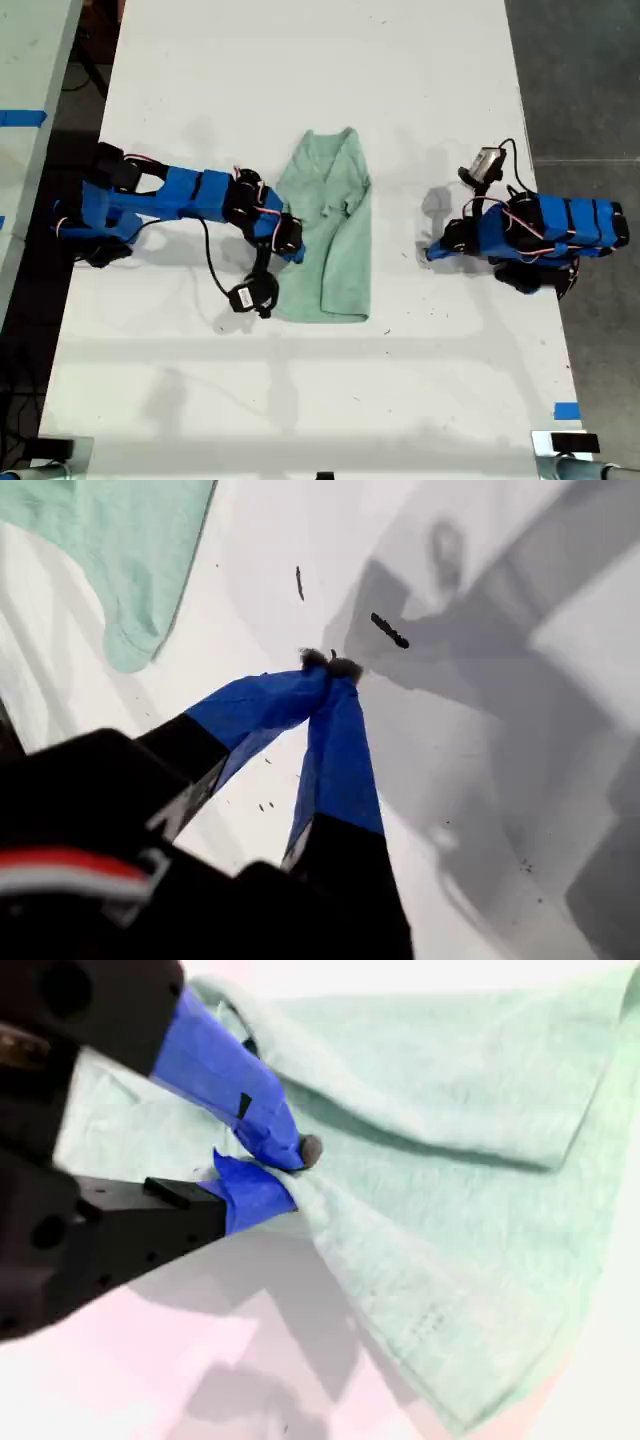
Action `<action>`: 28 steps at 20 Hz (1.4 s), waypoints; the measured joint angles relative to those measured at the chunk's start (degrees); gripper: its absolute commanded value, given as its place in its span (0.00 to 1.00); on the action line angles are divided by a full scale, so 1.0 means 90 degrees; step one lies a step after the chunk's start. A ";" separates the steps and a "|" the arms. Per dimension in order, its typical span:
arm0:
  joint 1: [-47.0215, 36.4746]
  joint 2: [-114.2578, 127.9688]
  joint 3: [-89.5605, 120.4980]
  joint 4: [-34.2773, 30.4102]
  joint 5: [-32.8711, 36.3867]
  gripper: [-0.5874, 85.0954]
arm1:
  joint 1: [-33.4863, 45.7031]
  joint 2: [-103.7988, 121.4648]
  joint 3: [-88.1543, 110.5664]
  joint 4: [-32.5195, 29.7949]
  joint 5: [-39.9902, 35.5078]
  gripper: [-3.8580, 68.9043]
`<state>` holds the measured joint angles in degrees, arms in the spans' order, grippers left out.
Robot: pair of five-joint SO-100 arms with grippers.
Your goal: Fold t shirt
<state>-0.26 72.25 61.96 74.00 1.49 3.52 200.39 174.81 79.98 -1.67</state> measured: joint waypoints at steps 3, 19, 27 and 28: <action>-0.0146 -0.0566 -0.0215 -0.0986 0.0547 0.01 | 0.0000 0.0000 0.0000 0.0000 0.0000 0.04; -0.0312 0.0352 0.0029 -0.0801 0.1289 0.01 | -0.0098 0.0000 0.0000 0.0000 0.0000 0.04; -0.0850 0.8604 0.8008 -0.3867 0.0713 0.01 | -0.0098 0.0000 0.0000 0.0000 0.0000 0.04; -0.0947 0.9648 0.9512 -0.4346 0.0615 0.01 | -0.0098 0.0000 0.0000 0.0000 0.0000 0.04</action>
<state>-8.79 159.08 147.57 34.89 7.03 2.64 200.39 174.81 79.98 -1.67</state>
